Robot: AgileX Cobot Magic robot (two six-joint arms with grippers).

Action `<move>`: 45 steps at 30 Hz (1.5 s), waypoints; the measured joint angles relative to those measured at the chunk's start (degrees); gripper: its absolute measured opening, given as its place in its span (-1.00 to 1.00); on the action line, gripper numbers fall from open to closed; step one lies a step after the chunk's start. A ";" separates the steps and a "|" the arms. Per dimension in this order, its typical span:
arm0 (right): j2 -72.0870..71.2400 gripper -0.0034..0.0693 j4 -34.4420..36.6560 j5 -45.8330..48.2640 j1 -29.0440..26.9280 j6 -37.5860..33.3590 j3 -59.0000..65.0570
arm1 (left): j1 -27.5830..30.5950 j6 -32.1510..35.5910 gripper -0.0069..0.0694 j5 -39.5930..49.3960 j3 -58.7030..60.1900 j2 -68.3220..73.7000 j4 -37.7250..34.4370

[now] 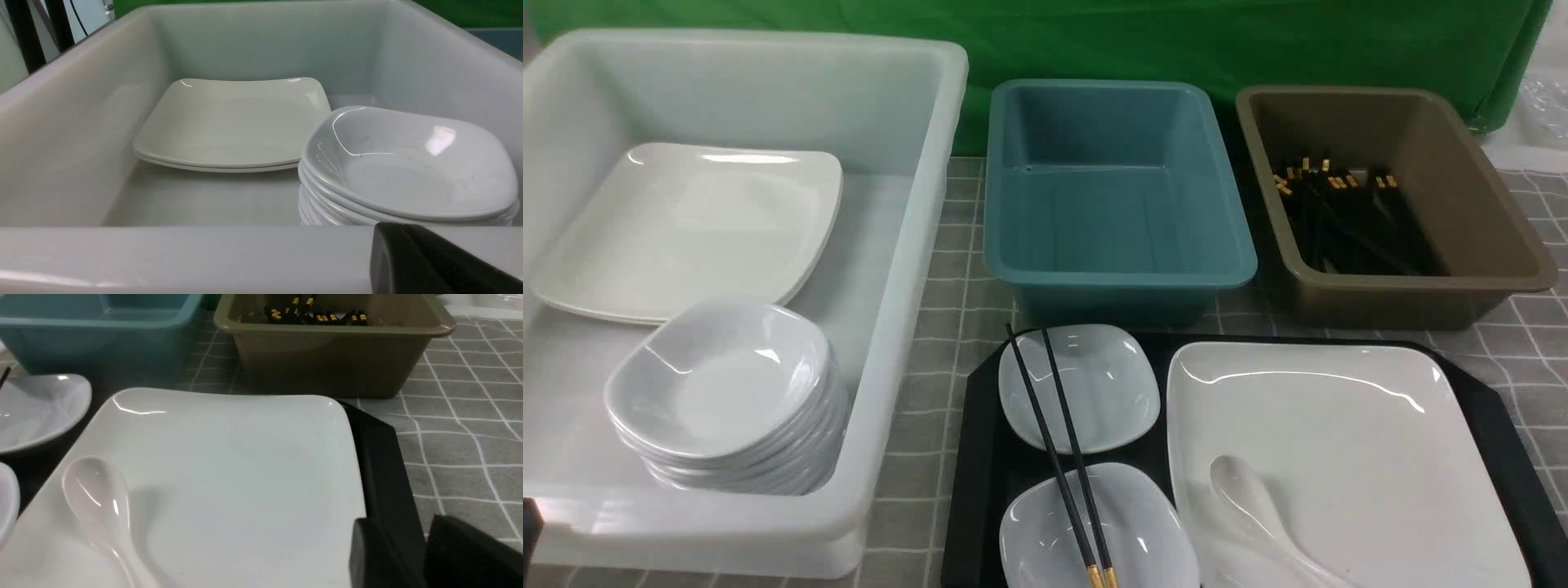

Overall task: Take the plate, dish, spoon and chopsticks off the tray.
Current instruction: Use the right arm to grab a soup spoon from the plate

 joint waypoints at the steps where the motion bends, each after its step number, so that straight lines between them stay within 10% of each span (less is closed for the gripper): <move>1: 0.00 -0.25 0.00 0.00 0.00 0.00 0.00 | 0.00 0.00 -0.81 0.00 0.00 0.00 0.00; 26: 0.00 -0.25 0.00 0.00 0.00 0.00 0.00 | 0.00 -0.20 -0.81 -2.02 0.02 0.00 -0.17; 37: 0.00 -0.25 0.00 0.00 0.00 0.00 0.00 | 0.00 -21.36 -0.81 -20.59 0.00 0.00 -18.52; 45: 0.00 -0.25 0.00 0.00 0.00 0.00 0.00 | -4.52 -9.07 -0.81 12.89 -26.27 10.35 -15.61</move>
